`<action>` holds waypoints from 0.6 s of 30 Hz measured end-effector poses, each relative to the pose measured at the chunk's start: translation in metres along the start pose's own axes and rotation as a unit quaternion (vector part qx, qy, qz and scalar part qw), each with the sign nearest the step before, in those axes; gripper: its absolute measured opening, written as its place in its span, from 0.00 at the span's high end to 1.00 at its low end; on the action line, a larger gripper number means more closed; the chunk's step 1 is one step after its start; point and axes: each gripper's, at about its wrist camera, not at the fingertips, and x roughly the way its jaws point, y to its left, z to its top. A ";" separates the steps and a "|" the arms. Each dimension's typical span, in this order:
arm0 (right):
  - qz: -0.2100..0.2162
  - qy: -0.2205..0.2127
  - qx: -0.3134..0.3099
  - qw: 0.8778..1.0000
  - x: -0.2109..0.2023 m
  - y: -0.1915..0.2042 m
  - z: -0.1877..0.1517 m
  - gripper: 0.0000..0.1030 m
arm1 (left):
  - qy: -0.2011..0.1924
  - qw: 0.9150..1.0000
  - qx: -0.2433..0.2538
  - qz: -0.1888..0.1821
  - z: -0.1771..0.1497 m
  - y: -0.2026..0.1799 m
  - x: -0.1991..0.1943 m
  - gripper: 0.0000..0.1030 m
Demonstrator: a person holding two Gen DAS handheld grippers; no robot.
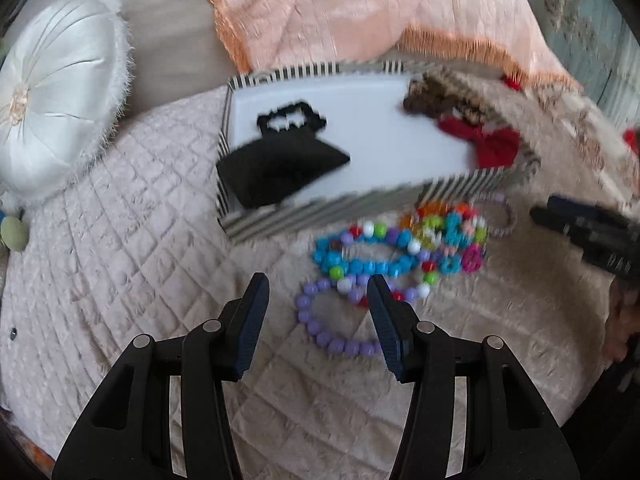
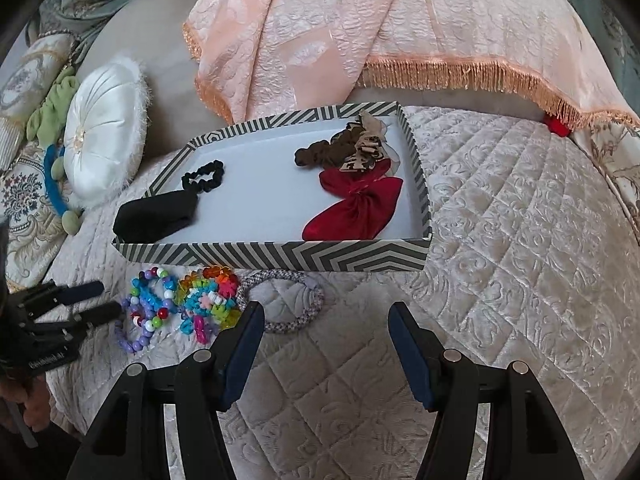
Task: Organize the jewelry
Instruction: 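Move left tool to colourful beaded bracelets and grasp them, then grasp grey braided bracelet with right tool while left holds beaded bracelets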
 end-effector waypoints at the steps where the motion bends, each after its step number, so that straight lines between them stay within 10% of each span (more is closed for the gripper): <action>1: 0.000 0.001 -0.002 1.000 0.001 0.002 0.000 0.40 | -0.002 1.000 -0.008 -0.008 0.003 0.002 0.003 0.51; 11: -0.003 0.000 0.000 1.000 0.001 0.001 0.001 0.40 | 0.036 0.999 -0.015 -0.025 0.013 -0.009 0.041 0.90; 18: -0.001 -0.001 0.000 1.000 0.001 0.002 0.002 0.40 | 0.023 0.999 -0.015 -0.035 0.011 -0.003 0.025 0.91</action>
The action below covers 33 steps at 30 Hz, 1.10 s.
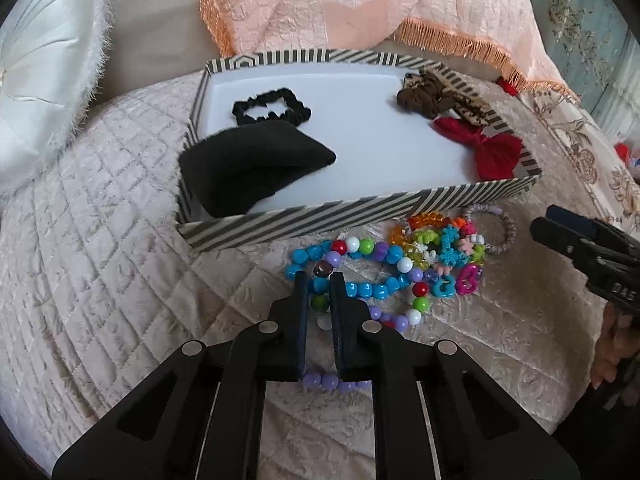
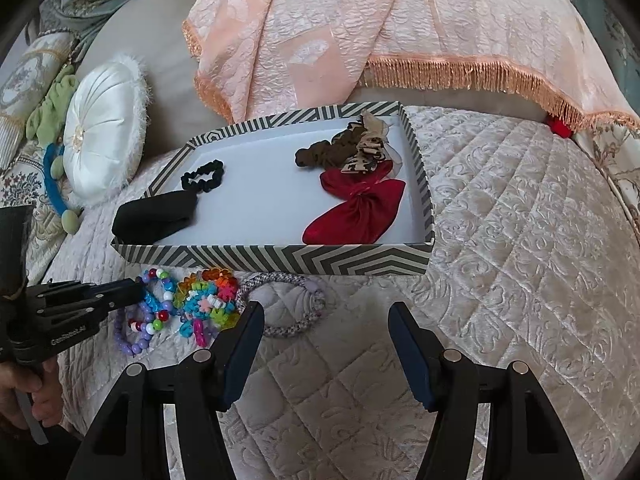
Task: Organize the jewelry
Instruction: 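Grasp grey braided bracelet with right tool while left holds beaded bracelets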
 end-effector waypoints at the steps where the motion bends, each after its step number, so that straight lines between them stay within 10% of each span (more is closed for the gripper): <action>1: 0.001 0.000 -0.001 1.000 0.000 0.001 0.000 0.40 | -0.005 1.000 -0.007 -0.002 0.000 0.003 -0.005 0.91; 17: -0.024 0.042 -0.067 0.997 0.049 0.018 0.003 0.40 | -0.017 0.999 -0.027 -0.006 0.004 0.007 -0.015 0.91; 21: -0.030 0.043 -0.085 0.995 0.052 0.020 0.003 0.52 | -0.018 0.999 -0.031 -0.005 0.004 0.008 -0.015 0.91; 25: -0.034 0.043 -0.086 0.995 0.045 0.017 0.002 0.91 | -0.018 0.999 -0.031 -0.006 0.004 0.008 -0.015 0.91; 33: -0.012 0.006 -0.063 0.998 -0.003 0.014 -0.001 0.93 | -0.033 0.999 -0.031 -0.016 0.008 0.005 -0.032 0.91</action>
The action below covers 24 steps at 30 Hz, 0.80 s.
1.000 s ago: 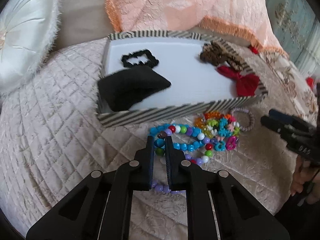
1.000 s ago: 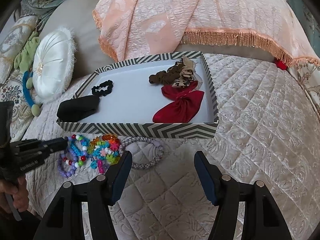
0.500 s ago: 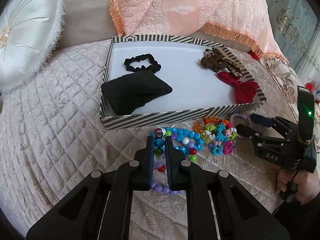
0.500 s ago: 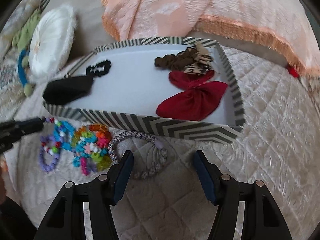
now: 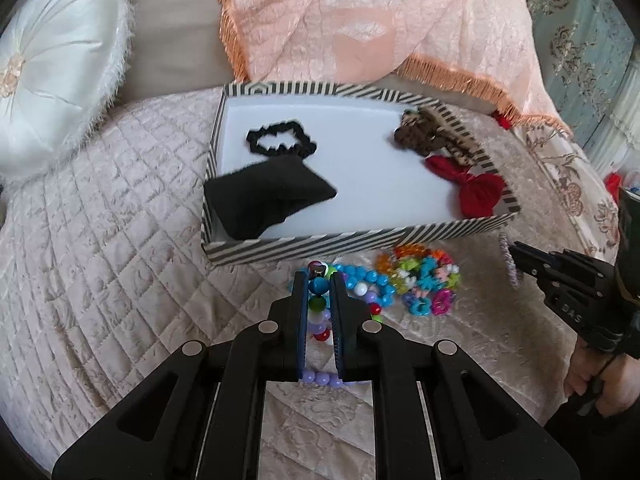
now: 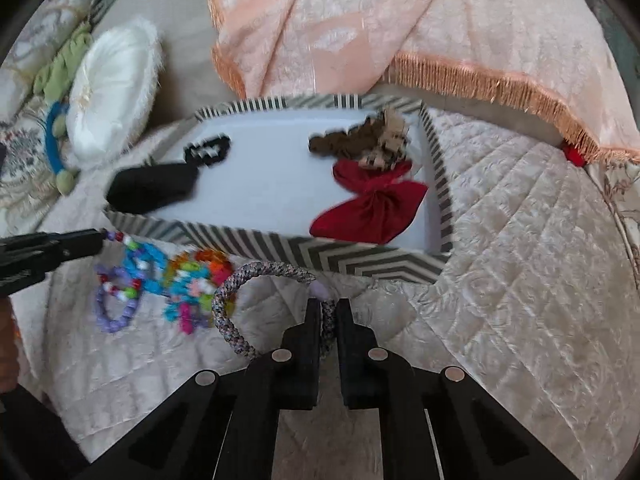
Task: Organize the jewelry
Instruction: 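Grasp grey braided bracelet with right tool while left holds beaded bracelets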
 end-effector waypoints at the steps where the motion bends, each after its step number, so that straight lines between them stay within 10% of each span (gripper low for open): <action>1: 0.001 -0.006 -0.002 1.000 -0.007 0.002 0.000 0.93 | -0.002 1.000 0.001 -0.001 0.000 -0.001 -0.003 0.91; 24: -0.006 -0.004 -0.007 1.000 -0.034 0.010 -0.006 0.93 | -0.025 1.000 0.001 0.003 -0.001 -0.009 -0.035 0.91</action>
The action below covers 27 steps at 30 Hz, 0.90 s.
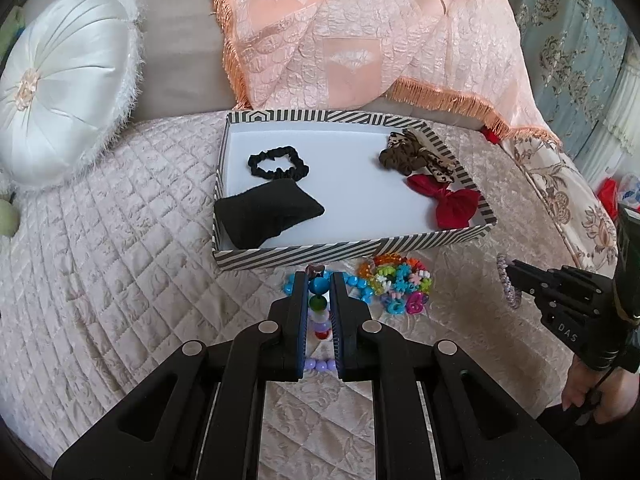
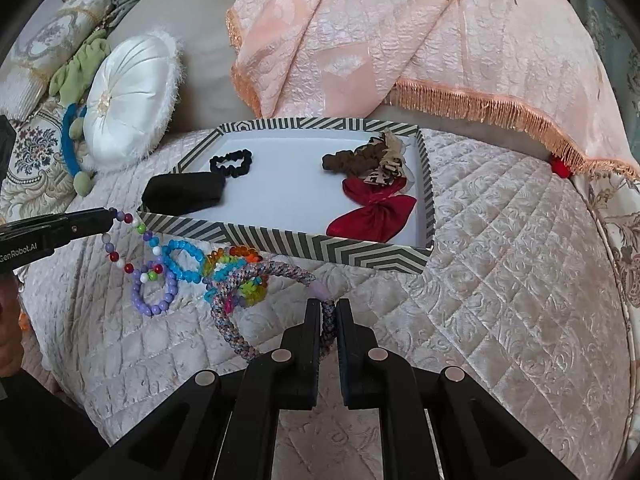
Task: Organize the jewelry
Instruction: 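Grasp grey braided bracelet with right tool while left holds beaded bracelets, then carry both bracelets into the striped box and open both tools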
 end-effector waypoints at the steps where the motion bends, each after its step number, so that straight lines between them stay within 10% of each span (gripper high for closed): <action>1: -0.001 0.000 0.000 1.000 0.000 0.000 0.000 0.93 | 0.000 1.000 0.000 0.001 0.000 0.000 0.001 0.91; 27: -0.008 -0.001 -0.006 1.000 0.006 0.001 0.001 0.93 | 0.002 1.000 0.005 0.004 0.001 0.000 0.007 0.91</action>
